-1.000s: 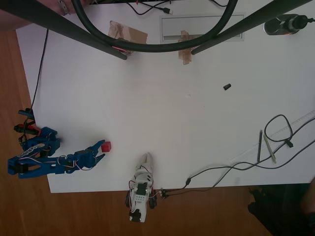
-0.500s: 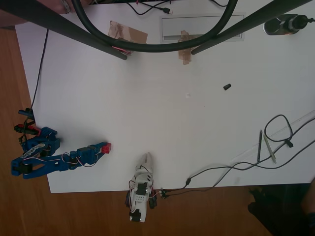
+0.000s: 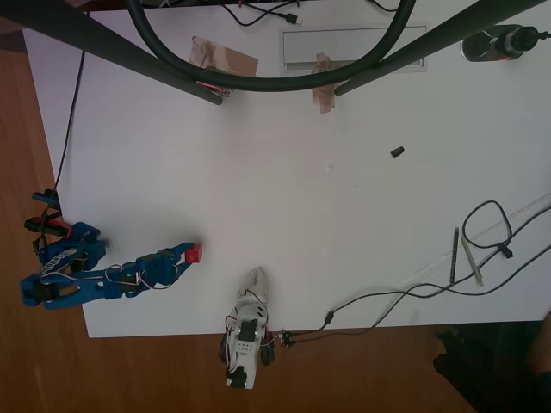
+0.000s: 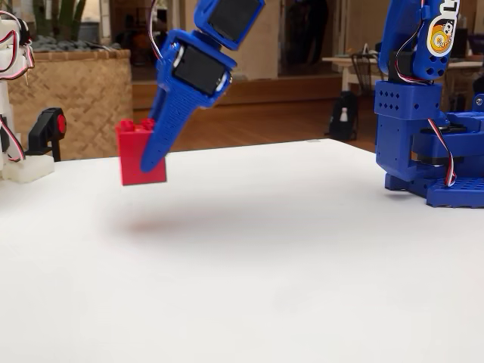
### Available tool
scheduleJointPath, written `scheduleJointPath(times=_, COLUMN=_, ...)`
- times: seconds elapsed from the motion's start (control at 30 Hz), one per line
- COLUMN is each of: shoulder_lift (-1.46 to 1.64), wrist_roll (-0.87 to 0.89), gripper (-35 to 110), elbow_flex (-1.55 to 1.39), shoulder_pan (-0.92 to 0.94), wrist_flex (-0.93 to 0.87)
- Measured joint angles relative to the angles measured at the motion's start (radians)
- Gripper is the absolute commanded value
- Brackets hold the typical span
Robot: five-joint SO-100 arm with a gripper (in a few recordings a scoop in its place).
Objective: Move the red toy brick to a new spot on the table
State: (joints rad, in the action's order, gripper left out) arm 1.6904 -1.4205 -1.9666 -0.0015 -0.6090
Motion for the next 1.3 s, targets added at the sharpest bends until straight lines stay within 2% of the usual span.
scheduleJointPath(times=0.33, shoulder_lift=-0.249, wrist_roll=0.0, gripper=2, elbow_flex=0.341, shoulder_pan=-0.087, wrist_flex=-0.02)
scheduleJointPath(times=0.7, shoulder_lift=-0.63, wrist_roll=0.002, gripper=0, elbow_flex=0.756, shoulder_pan=-0.063, wrist_flex=-0.032)
scheduleJointPath(times=0.93, shoulder_lift=-0.795, wrist_roll=0.081, gripper=0, elbow_flex=0.963, shoulder_pan=-0.078, wrist_flex=-0.031)
scheduleJointPath(times=1.3, shoulder_lift=-0.959, wrist_roll=0.272, gripper=0, elbow_flex=1.098, shoulder_pan=-0.104, wrist_flex=0.072)
